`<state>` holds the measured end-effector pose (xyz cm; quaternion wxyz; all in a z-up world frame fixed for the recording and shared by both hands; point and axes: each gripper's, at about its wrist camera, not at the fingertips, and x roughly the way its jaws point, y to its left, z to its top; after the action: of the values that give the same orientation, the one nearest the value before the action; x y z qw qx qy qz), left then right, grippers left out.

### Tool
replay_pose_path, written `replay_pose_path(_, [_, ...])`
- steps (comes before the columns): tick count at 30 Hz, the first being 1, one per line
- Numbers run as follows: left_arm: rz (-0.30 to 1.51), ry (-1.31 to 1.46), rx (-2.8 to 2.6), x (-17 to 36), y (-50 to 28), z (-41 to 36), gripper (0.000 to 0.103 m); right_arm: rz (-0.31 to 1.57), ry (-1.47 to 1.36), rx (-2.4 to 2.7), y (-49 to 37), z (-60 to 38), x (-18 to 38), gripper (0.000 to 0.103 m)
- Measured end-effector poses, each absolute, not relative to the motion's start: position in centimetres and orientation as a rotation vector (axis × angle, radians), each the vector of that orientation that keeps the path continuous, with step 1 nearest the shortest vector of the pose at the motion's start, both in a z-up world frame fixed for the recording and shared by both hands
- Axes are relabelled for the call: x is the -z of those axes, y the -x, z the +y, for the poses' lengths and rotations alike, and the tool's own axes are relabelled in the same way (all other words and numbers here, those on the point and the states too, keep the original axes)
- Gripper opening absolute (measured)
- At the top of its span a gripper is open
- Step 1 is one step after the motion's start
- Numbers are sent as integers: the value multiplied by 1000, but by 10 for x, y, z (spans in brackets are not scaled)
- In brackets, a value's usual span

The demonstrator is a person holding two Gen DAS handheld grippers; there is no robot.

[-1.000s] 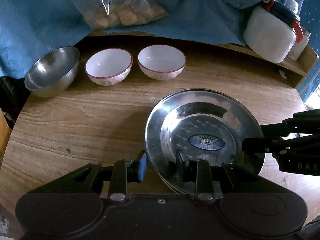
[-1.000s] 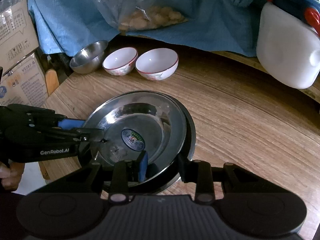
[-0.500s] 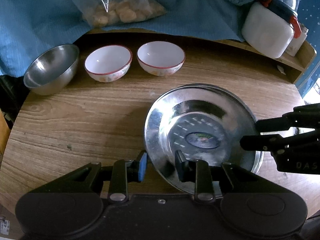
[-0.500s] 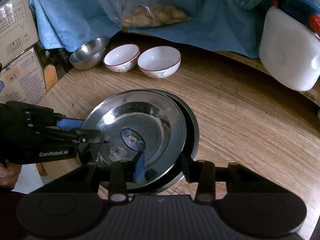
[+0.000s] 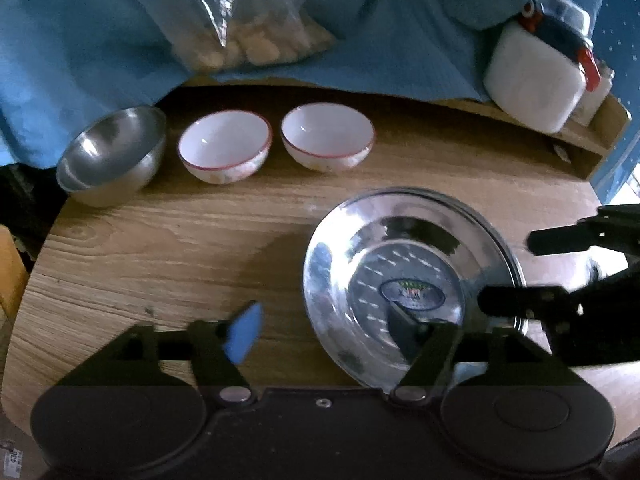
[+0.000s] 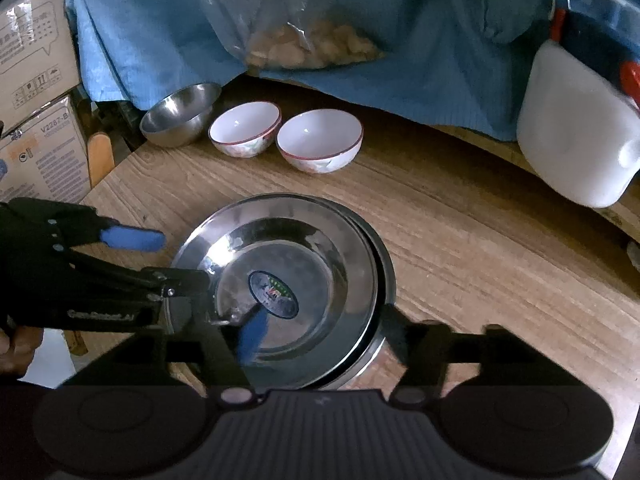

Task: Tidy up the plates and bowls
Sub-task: 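Lower the small plate onto the stacked large plates and open both tools, then move both tools toward the steel bowl beside the white bowls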

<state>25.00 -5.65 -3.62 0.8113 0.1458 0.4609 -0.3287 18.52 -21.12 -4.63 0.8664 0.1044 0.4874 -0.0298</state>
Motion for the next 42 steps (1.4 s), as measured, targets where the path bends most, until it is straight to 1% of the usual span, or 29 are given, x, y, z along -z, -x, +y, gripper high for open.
replay_pose_path(1, [980,-311,691,36,-251,-55,86,1015,-215,69,-185,-211,45,91])
replay_pose_path(2, [976,-311,680,35,-252,-54,90,1009,-212,77,-185,-211,45,97])
replay_pose_path(3, [974,-310,664,35,-253,-52,94,1004,-210,84,-185,-211,44,98])
replay_pose_path(5, [976,-299,639,36,-255,-48,98,1002,-210,92,-185,-211,44,103])
replay_pose_path(13, [999,-194,576,34,-270,-22,99,997,-207,103,-189,-206,45,103])
replay_pose_path(20, [1017,-100,500,34,-287,8,102,1011,-190,105,-198,-196,48,103])
replay_pose_path(25, [1030,-44,442,34,-303,35,102,1010,-186,96,-207,-185,49,103])
replay_pose_path(27, [1012,-22,430,31,-309,47,102,1000,-185,92,-212,-180,48,103])
replay_pose_path(33, [970,-26,397,30,-330,72,102,890,-193,80,-226,-157,42,103])
replay_pose_path(38, [870,-25,430,35,-351,93,102,782,-178,52,-240,-137,43,103])
replay_pose_path(42, [819,50,423,35,-372,110,102,780,-152,42,-256,-124,42,103])
